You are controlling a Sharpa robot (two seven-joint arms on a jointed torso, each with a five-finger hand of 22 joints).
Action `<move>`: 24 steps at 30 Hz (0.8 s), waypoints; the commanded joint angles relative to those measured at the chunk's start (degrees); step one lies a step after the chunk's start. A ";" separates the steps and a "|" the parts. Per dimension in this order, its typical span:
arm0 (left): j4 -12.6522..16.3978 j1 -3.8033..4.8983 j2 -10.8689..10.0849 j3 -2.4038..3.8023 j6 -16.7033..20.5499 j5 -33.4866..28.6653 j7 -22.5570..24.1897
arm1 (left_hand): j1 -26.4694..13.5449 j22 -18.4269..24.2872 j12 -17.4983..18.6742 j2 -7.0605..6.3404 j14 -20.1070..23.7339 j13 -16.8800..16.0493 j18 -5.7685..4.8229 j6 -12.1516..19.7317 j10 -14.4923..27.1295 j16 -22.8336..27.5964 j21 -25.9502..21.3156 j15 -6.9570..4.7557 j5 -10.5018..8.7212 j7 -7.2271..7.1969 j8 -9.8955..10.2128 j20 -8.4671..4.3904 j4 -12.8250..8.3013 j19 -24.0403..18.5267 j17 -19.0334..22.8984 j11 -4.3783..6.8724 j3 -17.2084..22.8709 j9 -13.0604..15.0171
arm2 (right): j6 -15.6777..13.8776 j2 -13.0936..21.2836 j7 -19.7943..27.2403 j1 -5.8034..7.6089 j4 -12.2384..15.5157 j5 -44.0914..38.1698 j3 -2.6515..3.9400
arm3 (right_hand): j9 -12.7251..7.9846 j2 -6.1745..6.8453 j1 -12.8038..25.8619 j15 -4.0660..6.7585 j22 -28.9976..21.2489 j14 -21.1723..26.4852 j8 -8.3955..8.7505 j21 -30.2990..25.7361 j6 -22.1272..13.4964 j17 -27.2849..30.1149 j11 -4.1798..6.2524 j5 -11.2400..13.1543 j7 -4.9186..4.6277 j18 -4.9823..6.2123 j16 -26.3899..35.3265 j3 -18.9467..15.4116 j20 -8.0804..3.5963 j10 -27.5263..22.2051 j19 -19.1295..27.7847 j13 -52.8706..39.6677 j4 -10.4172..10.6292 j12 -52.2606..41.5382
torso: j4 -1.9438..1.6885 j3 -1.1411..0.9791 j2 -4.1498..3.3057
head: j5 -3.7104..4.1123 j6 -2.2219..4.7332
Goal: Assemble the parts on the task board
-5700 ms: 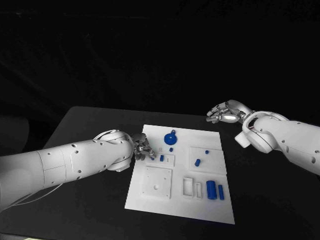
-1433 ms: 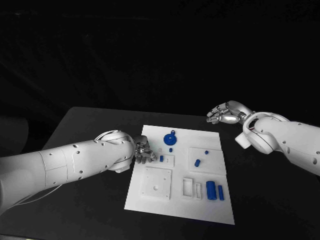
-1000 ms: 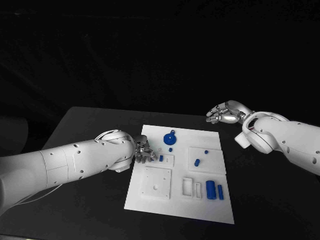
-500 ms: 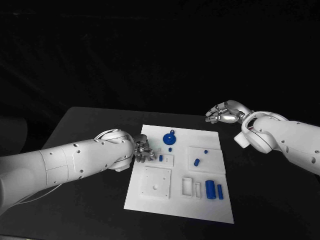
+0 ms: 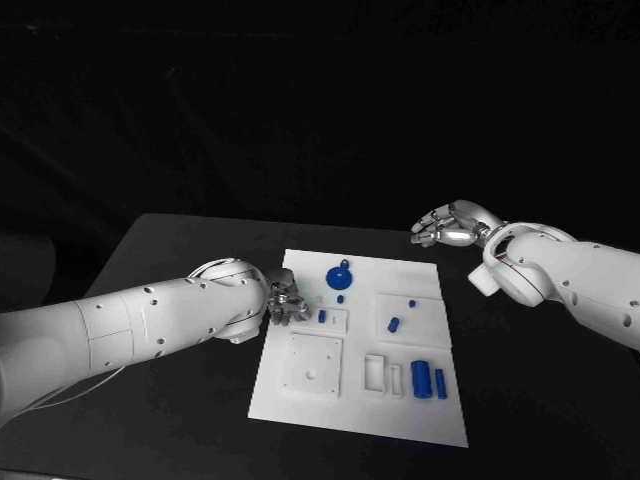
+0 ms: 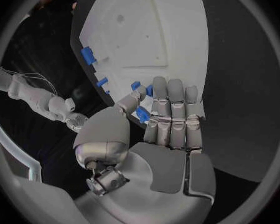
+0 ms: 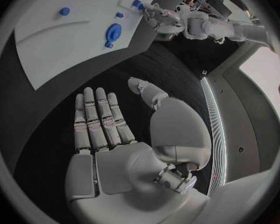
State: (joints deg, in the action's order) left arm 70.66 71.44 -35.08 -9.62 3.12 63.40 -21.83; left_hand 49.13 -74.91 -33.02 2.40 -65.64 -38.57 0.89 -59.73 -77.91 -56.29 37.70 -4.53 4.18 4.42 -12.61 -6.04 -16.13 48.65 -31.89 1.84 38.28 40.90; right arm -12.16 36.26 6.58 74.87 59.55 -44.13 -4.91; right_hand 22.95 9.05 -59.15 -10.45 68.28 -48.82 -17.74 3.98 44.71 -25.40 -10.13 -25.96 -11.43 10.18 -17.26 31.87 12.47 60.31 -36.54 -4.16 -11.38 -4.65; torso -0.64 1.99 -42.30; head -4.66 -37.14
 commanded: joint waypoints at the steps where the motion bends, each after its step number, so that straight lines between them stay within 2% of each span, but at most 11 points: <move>1: 0.47 -0.27 0.12 -0.14 1.11 -1.59 1.27 | 2.09 -1.19 0.28 2.24 -0.52 0.12 -0.89 -0.55 -0.58 0.33 -0.21 0.05 1.04 0.01 -0.24 -3.01 -0.47 0.02 0.03 0.04 0.54 -0.07 | 0.76 0.00 0.61 -0.01 0.07 -0.21 0.02 | -0.09 -0.29 0.32 0.11 0.03 0.11 -0.13 -0.21 0.14 -0.09 -0.20 -0.15 -0.78 0.62 -0.36 -0.04 0.03 0.18 -0.16 0.07 -0.39 0.26 | 0.03 -0.01 -0.01 | -0.09 0.12; 4: 0.72 -0.27 0.12 -0.13 1.45 -1.98 1.44 | 1.66 -1.19 0.50 3.06 -0.73 0.19 -0.89 -1.06 -0.89 0.37 -0.19 0.02 3.55 -0.09 -0.47 -2.95 -0.59 0.04 0.01 0.14 0.29 -0.12 | 0.76 0.03 0.59 -0.01 0.08 -0.20 0.02 | -0.10 -0.29 0.33 0.11 0.03 0.12 -0.13 -0.21 0.14 -0.09 -0.20 -0.15 -0.78 0.63 -0.36 -0.04 0.03 0.18 -0.16 0.07 -0.39 0.26 | 0.03 0.01 -0.01 | -0.09 0.15; 6: 1.01 -0.26 0.11 -0.12 1.43 -2.11 1.56 | 1.38 -1.21 0.56 3.35 -0.83 0.17 -0.89 -1.25 -1.04 0.34 -0.16 -0.03 4.57 -0.19 -0.57 -2.99 -0.66 0.02 -0.03 0.19 0.19 -0.13 | 0.77 -0.04 0.59 -0.01 0.05 -0.20 0.02 | -0.10 -0.29 0.33 0.11 0.03 0.12 -0.13 -0.21 0.14 -0.09 -0.20 -0.15 -0.78 0.63 -0.36 -0.04 0.03 0.18 -0.16 0.07 -0.39 0.26 | 0.05 -0.01 0.00 | -0.14 0.19; 12: 3.09 -0.26 -0.58 0.12 0.86 -2.13 0.96 | 1.01 -1.27 0.67 3.04 -0.96 0.04 -0.89 -1.94 -1.28 0.28 0.00 -0.12 7.64 -0.45 -0.98 -3.12 -0.76 -0.13 -0.17 0.43 0.23 -0.09 | 0.83 -0.10 0.59 -0.01 -0.02 -0.20 0.02 | -0.10 -0.30 0.32 0.11 0.03 0.12 -0.13 -0.21 0.14 -0.09 -0.20 -0.16 -0.78 0.63 -0.37 -0.04 0.03 0.18 -0.15 0.07 -0.40 0.26 | 0.00 0.02 -0.01 | -0.19 0.24; 21: 4.41 -0.20 -1.60 0.34 -0.32 -1.00 -0.83 | 1.19 -1.29 0.71 2.82 -1.00 0.00 -0.89 -2.05 -1.33 0.26 0.11 -0.15 8.16 -0.51 -1.03 -3.19 -0.77 -0.10 -0.20 0.49 0.36 -0.11 | 0.91 -0.09 0.60 -0.01 -0.07 -0.20 0.02 | -0.12 -0.29 0.30 0.12 0.03 0.14 -0.12 -0.21 0.13 -0.09 -0.20 -0.18 -0.78 0.63 -0.37 -0.03 0.03 0.17 -0.14 0.07 -0.43 0.27 | -0.06 -0.02 0.00 | -0.20 0.36; 24: 4.45 -0.19 -1.54 0.42 -0.83 0.28 -1.20 | 1.31 -1.26 0.79 2.89 -0.93 0.03 -0.89 -1.99 -1.24 0.33 0.04 -0.11 8.24 -0.50 -1.00 -3.17 -0.78 -0.21 -0.18 0.49 0.48 -0.14 | 0.91 -0.08 0.59 -0.01 -0.10 -0.20 0.02 | -0.12 -0.29 0.30 0.12 0.03 0.14 -0.12 -0.21 0.13 -0.09 -0.20 -0.18 -0.78 0.63 -0.37 -0.03 0.03 0.17 -0.14 0.07 -0.43 0.27 | -0.08 0.04 0.00 | -0.17 0.32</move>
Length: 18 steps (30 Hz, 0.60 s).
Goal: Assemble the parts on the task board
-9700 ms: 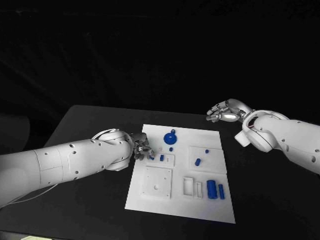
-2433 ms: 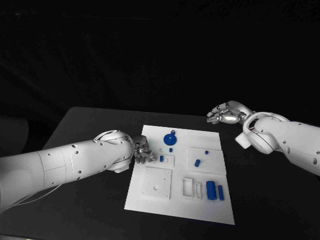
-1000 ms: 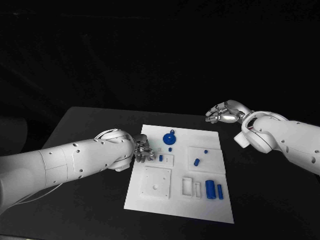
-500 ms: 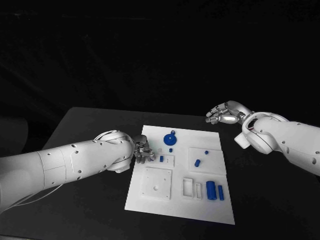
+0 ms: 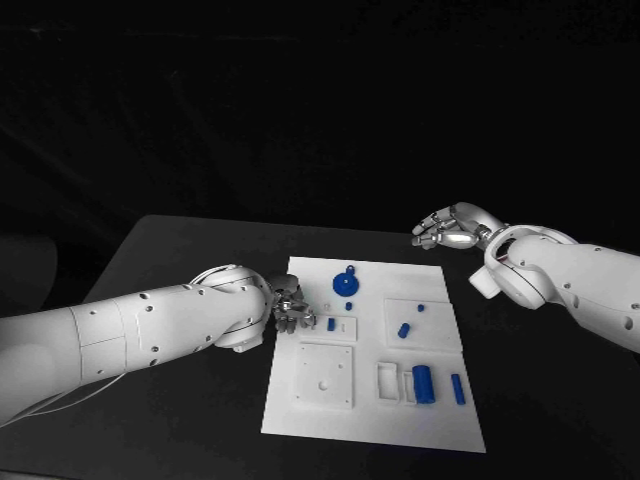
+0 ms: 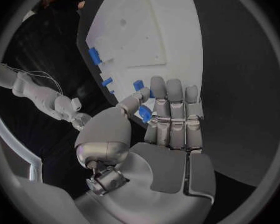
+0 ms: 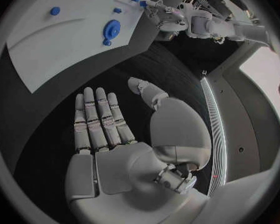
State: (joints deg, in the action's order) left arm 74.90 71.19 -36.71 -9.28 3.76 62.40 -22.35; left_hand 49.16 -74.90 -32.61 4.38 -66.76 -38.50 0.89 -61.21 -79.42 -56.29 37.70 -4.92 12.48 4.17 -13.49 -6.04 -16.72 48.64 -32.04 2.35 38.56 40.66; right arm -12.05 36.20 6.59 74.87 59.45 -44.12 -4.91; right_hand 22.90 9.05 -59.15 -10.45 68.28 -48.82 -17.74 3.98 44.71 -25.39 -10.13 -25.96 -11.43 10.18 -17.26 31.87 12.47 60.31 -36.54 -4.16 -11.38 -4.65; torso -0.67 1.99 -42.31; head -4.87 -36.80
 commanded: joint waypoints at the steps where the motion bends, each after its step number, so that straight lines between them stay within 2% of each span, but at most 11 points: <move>1: 0.20 0.06 0.11 0.09 -1.59 1.29 -0.79 | 1.42 -1.23 0.46 0.97 0.28 -0.02 -0.89 -0.45 0.37 0.40 -0.04 0.32 0.03 -0.25 -0.08 -3.15 -0.19 -0.34 -0.01 -0.03 0.33 0.08 | 0.82 -0.03 0.58 -0.01 -0.01 -0.20 0.02 | -0.07 -0.29 0.30 0.11 0.03 0.14 -0.12 -0.21 0.12 -0.09 -0.20 -0.18 -0.78 0.63 -0.37 -0.04 0.03 0.17 -0.14 0.07 -0.43 0.28 | -0.05 0.05 0.00 | 0.02 0.01; 12: -0.13 0.06 -0.05 0.25 -1.62 1.27 -0.61 | 1.67 -1.24 0.51 0.78 0.28 -0.04 -0.89 -0.54 0.35 0.43 -0.05 0.37 0.17 -0.27 -0.13 -3.12 -0.18 -0.42 -0.01 -0.02 0.44 0.07 | 0.83 -0.07 0.60 -0.02 -0.06 -0.20 0.02 | -0.09 -0.26 0.29 0.11 0.03 0.18 -0.11 -0.22 0.10 -0.09 -0.21 -0.20 -0.79 0.63 -0.36 -0.04 0.04 0.15 -0.11 0.08 -0.48 0.29 | 0.03 0.02 0.00 | -0.09 -0.08; 18: 0.23 0.05 -0.14 0.50 -2.40 -3.60 0.15 | 1.73 -1.26 0.48 0.71 0.19 -0.07 -0.89 -0.70 0.22 0.40 0.02 0.37 0.19 -0.29 -0.21 -3.11 -0.15 -0.36 -0.03 -0.02 0.41 0.08 | 0.89 -0.12 0.55 -0.03 -0.09 -0.20 0.02 | -0.09 -0.26 0.28 0.11 0.03 0.19 -0.11 -0.22 0.09 -0.09 -0.21 -0.21 -0.80 0.63 -0.37 -0.04 0.04 0.14 -0.10 0.08 -0.49 0.30 | 0.04 0.06 -0.03 | -0.05 -0.16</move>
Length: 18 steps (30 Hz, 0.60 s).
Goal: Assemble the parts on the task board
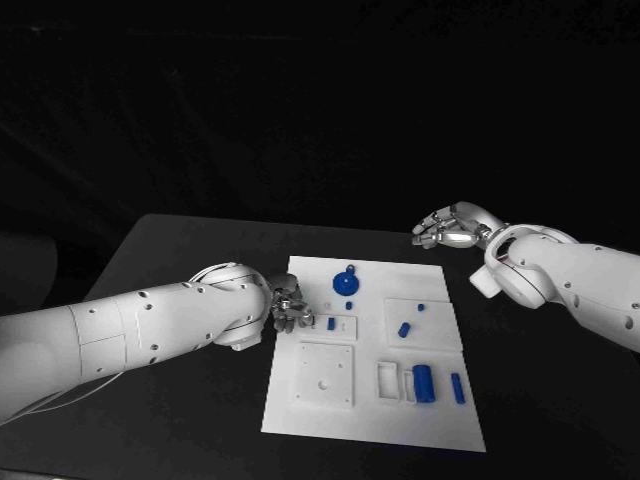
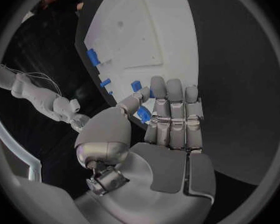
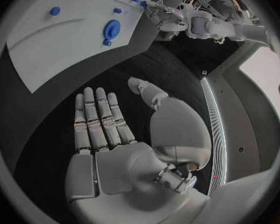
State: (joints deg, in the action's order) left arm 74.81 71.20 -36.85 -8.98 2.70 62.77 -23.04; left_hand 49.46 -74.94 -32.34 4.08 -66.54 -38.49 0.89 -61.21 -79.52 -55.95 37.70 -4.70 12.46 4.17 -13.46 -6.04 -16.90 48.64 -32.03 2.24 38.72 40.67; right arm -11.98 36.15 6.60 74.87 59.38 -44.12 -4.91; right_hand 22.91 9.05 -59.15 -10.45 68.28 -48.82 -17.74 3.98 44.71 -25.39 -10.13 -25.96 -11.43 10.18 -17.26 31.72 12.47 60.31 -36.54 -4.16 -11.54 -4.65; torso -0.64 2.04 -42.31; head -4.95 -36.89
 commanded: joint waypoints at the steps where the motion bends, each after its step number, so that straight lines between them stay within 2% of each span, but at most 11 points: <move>1: 0.33 0.04 -0.02 0.47 -1.68 -4.66 0.92 | 1.42 -1.23 0.21 1.02 -0.04 -0.08 -0.89 -0.71 0.31 0.06 0.03 0.16 0.21 -0.29 -0.25 -3.11 0.03 -0.36 -0.04 0.09 0.24 0.06 | 0.79 -0.06 0.55 -0.04 -0.03 -0.20 0.02 | -0.10 -0.26 0.28 0.11 0.03 0.19 -0.11 -0.22 0.09 -0.09 -0.21 -0.21 -0.80 0.63 -0.37 0.12 0.04 0.14 -0.10 0.08 -0.34 0.30 | 0.01 0.02 -0.03 | 0.03 -0.07; 3: 0.37 0.05 -0.10 0.98 -2.33 -5.43 1.00 | 1.41 -1.23 0.20 1.07 -0.05 -0.09 -0.89 -0.74 0.29 0.06 0.03 0.16 0.23 -0.29 -0.26 -3.10 0.04 -0.36 -0.05 0.09 0.23 0.07 | 0.77 -0.09 0.57 -0.05 -0.06 -0.20 0.02 | -0.10 -0.27 0.28 0.11 0.03 0.19 -0.11 -0.22 0.09 -0.09 -0.21 -0.21 -0.80 0.63 -0.37 0.12 0.04 0.14 -0.10 0.08 -0.34 0.30 | -0.01 0.01 -0.02 | 0.07 -0.05; 5: 0.34 0.26 -0.15 1.12 -3.76 -5.99 0.81 | 1.26 -1.23 0.21 1.19 -0.07 -0.11 -0.89 -0.85 0.24 0.05 0.04 0.18 0.35 -0.29 -0.32 -3.05 0.04 -0.43 -0.06 0.08 0.16 0.07 | 0.79 -0.12 0.54 -0.05 -0.09 -0.20 0.02 | -0.10 -0.27 0.28 0.11 0.04 0.19 -0.11 -0.22 0.09 -0.09 -0.21 -0.21 -0.80 0.63 -0.37 0.12 0.04 0.14 -0.10 0.08 -0.34 0.30 | -0.04 -0.03 0.01 | 0.05 -0.07; 8: 0.09 1.03 0.00 1.15 -6.76 -6.32 0.33 | 0.52 -1.24 0.27 1.66 0.01 -0.15 -0.89 -1.09 0.23 0.08 0.04 0.24 0.59 -0.32 -0.45 -2.90 0.02 -0.64 -0.09 0.07 -0.13 0.10 | 0.81 -0.21 0.54 -0.05 -0.09 -0.20 0.02 | -0.11 -0.27 0.27 0.10 0.04 0.20 -0.11 -0.22 0.08 -0.09 -0.22 -0.22 -0.80 0.64 -0.37 0.12 0.04 0.14 -0.09 0.08 -0.35 0.31 | -0.05 -0.09 0.03 | 0.03 -0.06; 14: -0.79 2.42 0.63 1.14 -14.84 -7.24 -2.03 | -1.15 -1.24 0.33 2.50 0.13 -0.27 -0.89 -1.75 0.21 0.04 0.08 0.29 0.55 -0.49 -0.96 -2.73 0.05 -1.03 -0.21 0.19 -0.54 0.45 | 0.76 -0.32 0.51 -0.05 -0.26 -0.20 0.02 | -0.11 -0.28 0.24 0.11 0.04 0.20 -0.11 -0.22 0.08 -0.09 -0.21 -0.22 -0.80 0.64 -0.37 0.13 0.04 0.14 -0.09 0.08 -0.38 0.31 | 0.02 -0.06 0.01 | -0.07 -0.08; 16: -1.11 2.73 0.84 1.13 -16.03 -7.24 -2.45 | -1.64 -1.24 0.34 2.71 0.16 -0.29 -0.89 -1.92 0.21 0.03 0.09 0.31 0.51 -0.52 -1.11 -2.70 0.06 -1.07 -0.23 0.20 -0.67 0.58 | 0.76 -0.34 0.51 -0.05 -0.27 -0.20 0.02 | -0.11 -0.27 0.24 0.11 0.04 0.20 -0.11 -0.22 0.08 -0.09 -0.21 -0.23 -0.80 0.64 -0.37 0.13 0.04 0.14 -0.09 0.08 -0.38 0.31 | 0.01 -0.05 0.02 | -0.09 -0.08; 17: -1.32 2.87 0.97 1.13 -16.70 -7.25 -2.65 | -3.52 -1.18 0.27 3.75 0.22 -0.39 -0.89 -2.65 0.08 -0.08 -0.12 0.42 0.23 -0.75 -1.64 -2.39 0.09 -1.52 -0.33 0.30 -1.25 0.96 | 0.76 -0.38 0.51 -0.05 -0.27 -0.20 0.02 | -0.11 -0.27 0.23 0.11 0.04 0.20 -0.11 -0.22 0.08 -0.09 -0.21 -0.23 -0.80 0.64 -0.37 0.13 0.04 0.14 -0.08 0.08 -0.39 0.31 | 0.00 -0.04 0.01 | -0.10 -0.11; 18: -1.54 3.03 1.10 1.13 -16.80 -7.25 -2.81 | -4.03 -1.21 0.18 3.93 0.20 -0.47 -0.89 -2.75 -0.03 -0.19 -0.13 0.41 0.37 -0.81 -1.76 -2.40 0.08 -1.60 -0.41 0.32 -1.25 1.11 | 0.76 -0.38 0.51 -0.05 -0.27 -0.20 0.02 | -0.11 -0.27 0.22 0.11 0.04 0.21 -0.11 -0.22 0.08 -0.09 -0.21 -0.23 -0.80 0.64 -0.37 0.14 0.04 0.14 -0.08 0.08 -0.40 0.31 | 0.01 -0.06 0.02 | -0.12 -0.12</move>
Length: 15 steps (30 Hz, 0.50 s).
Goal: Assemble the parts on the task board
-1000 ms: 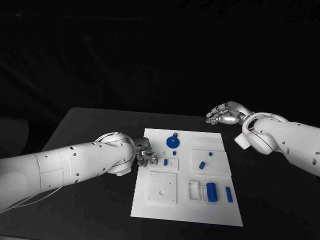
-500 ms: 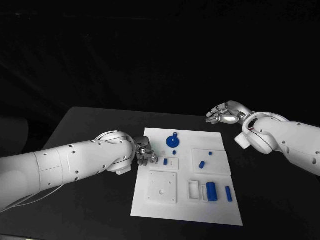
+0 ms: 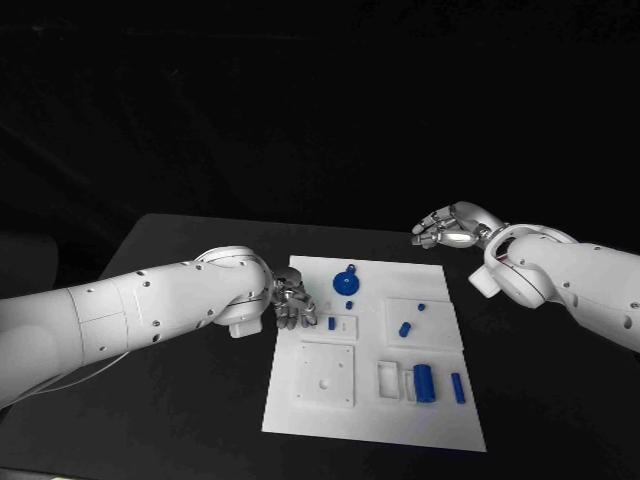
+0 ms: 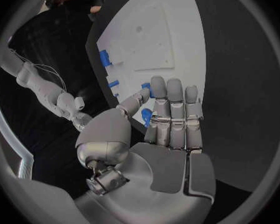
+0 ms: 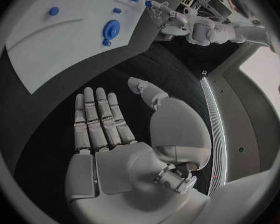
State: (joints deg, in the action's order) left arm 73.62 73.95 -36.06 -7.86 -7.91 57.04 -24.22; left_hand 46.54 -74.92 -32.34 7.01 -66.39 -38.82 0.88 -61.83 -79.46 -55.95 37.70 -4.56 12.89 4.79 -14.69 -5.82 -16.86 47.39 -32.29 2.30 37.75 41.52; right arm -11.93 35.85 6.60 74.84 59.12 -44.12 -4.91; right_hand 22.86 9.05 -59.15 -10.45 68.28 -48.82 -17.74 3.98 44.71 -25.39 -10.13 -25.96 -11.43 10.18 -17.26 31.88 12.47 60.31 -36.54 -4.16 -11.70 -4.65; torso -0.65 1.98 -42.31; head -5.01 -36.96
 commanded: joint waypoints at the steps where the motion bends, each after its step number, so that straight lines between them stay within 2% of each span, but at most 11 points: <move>1: -0.58 0.39 0.47 0.01 -6.26 -1.52 -1.76 | -1.42 -1.26 0.07 1.13 0.01 -0.24 -0.88 -2.23 -0.21 -0.35 -0.10 0.24 0.27 -1.50 -0.66 -2.68 -0.01 -0.44 -0.26 0.30 -0.13 0.42 | 0.71 -0.10 0.51 -0.02 0.00 -0.20 0.02 | -0.07 -0.28 0.19 0.11 0.04 0.21 -0.12 -0.22 0.08 -0.09 -0.21 -0.26 -0.79 0.65 -0.38 -0.01 0.03 0.14 -0.08 0.08 -0.27 0.31 | 0.02 -0.01 0.01 | -0.08 -0.06; 2: -0.98 0.52 0.74 0.01 -6.24 -1.52 -1.89 | -1.74 -1.31 -0.19 1.12 -0.15 -0.43 -0.88 -2.51 -0.50 -0.69 0.00 0.18 1.08 -1.63 -0.93 -2.78 -0.04 -0.47 -0.48 0.39 0.11 0.69 | 0.73 -0.11 0.51 -0.02 -0.02 -0.20 0.02 | -0.07 -0.27 0.17 0.11 0.04 0.21 -0.12 -0.22 0.08 -0.08 -0.21 -0.27 -0.79 0.65 -0.38 0.00 0.03 0.14 -0.08 0.08 -0.28 0.31 | 0.02 -0.02 0.00 | -0.09 -0.08; 6: -2.85 1.00 1.97 -0.02 -6.23 -1.52 -2.31 | -3.12 -1.32 -1.63 1.61 -1.23 -1.37 -0.88 -3.87 -1.89 -2.35 0.41 -0.06 2.22 -2.30 -2.16 -3.03 -0.13 -0.31 -1.43 0.93 0.57 1.95 | 0.70 -0.14 0.50 -0.02 -0.01 -0.20 0.02 | -0.07 -0.27 0.15 0.11 0.04 0.22 -0.12 -0.22 0.08 -0.08 -0.22 -0.30 -0.79 0.65 -0.38 0.01 0.03 0.14 -0.07 0.08 -0.30 0.31 | -0.02 0.01 -0.01 | -0.11 -0.15; 7: -3.48 1.18 2.46 -0.05 -6.23 -1.52 -2.41 | -2.22 -1.24 -2.19 0.51 -1.41 -1.76 -0.81 -4.17 -2.11 -2.93 0.47 -0.29 -0.28 -2.58 -2.50 -3.36 0.20 -0.20 -1.75 1.20 2.97 2.45 | 0.71 -0.14 0.49 -0.02 -0.02 -0.20 0.02 | -0.07 -0.27 0.15 0.11 0.04 0.22 -0.12 -0.22 0.08 -0.08 -0.22 -0.31 -0.79 0.65 -0.38 0.01 0.03 0.14 -0.07 0.08 -0.31 0.31 | -0.02 0.01 -0.01 | -0.11 -0.15; 8: -4.07 1.35 2.92 -0.13 -5.94 -1.52 -2.52 | -4.98 -1.16 -2.94 0.26 -1.35 -2.31 -0.88 -4.21 -1.93 -3.57 0.63 -0.24 -2.04 -2.52 -2.70 -3.20 0.19 0.43 -2.05 1.13 7.08 3.40 | 0.70 -0.14 0.49 -0.02 -0.01 -0.20 0.02 | -0.07 -0.27 0.14 0.11 0.04 0.22 -0.12 -0.22 0.08 -0.08 -0.22 -0.31 -0.79 0.65 -0.38 0.01 0.03 0.14 -0.07 0.08 -0.31 0.31 | -0.04 0.00 0.00 | -0.13 -0.21; 13: -5.50 1.70 4.44 -0.30 -4.84 0.36 -2.53 | -5.98 -1.38 -4.14 0.28 -2.17 -2.96 -0.88 -4.99 -2.70 -4.69 1.53 -0.63 -0.44 -3.01 -3.40 -3.79 -0.04 0.97 -2.47 1.61 8.33 4.64 | 0.66 -0.27 0.49 -0.02 -0.02 -0.20 0.02 | -0.08 -0.26 0.12 0.11 0.04 0.22 -0.12 -0.22 0.08 -0.08 -0.21 -0.34 -0.79 0.65 -0.39 0.02 0.04 0.14 -0.07 0.08 -0.34 0.31 | -0.04 -0.03 -0.02 | -0.26 -0.21; 14: -5.84 1.80 4.85 -0.34 -5.00 0.91 -2.48 | -6.22 -1.39 -4.55 0.20 -2.42 -3.17 -0.88 -5.24 -2.93 -5.06 1.83 -0.74 0.30 -3.15 -3.61 -3.94 -0.04 1.18 -2.61 1.75 8.56 5.02 | 0.64 -0.28 0.49 -0.02 -0.03 -0.20 0.02 | -0.08 -0.26 0.11 0.11 0.04 0.22 -0.12 -0.22 0.08 -0.08 -0.21 -0.35 -0.79 0.65 -0.39 0.02 0.04 0.14 -0.07 0.08 -0.35 0.31 | -0.01 -0.03 -0.02 | -0.27 -0.22; 15: -6.19 1.88 5.22 -0.41 -5.21 1.07 -2.48 | -6.48 -1.41 -5.13 0.05 -2.84 -3.47 -0.88 -5.71 -3.36 -5.62 2.18 -0.86 1.82 -3.35 -3.95 -4.12 -0.03 1.51 -2.84 1.93 8.70 5.43 | 0.64 -0.29 0.49 -0.02 -0.04 -0.21 0.02 | -0.08 -0.26 0.11 0.11 0.04 0.22 -0.12 -0.22 0.08 -0.09 -0.21 -0.35 -0.79 0.65 -0.39 0.02 0.04 0.14 -0.07 0.08 -0.35 0.31 | 0.00 -0.01 -0.01 | -0.25 -0.24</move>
State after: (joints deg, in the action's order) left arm 67.70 75.65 -31.29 -8.28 -12.15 56.64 -26.41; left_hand 40.42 -74.91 -37.30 6.97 -69.03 -42.21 0.89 -62.85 -81.84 -61.41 39.73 -5.34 14.10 5.63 -18.48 -6.05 -18.50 48.68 -35.07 3.69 44.55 46.78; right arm -11.93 35.60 6.59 74.84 59.08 -44.12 -4.91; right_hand 22.86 9.05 -59.15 -10.45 68.28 -48.82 -17.74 3.98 44.71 -25.39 -10.13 -25.96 -11.43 10.18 -17.26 31.87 12.47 60.31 -36.54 -4.16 -11.70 -4.65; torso -0.69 1.96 -42.31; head -5.25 -37.16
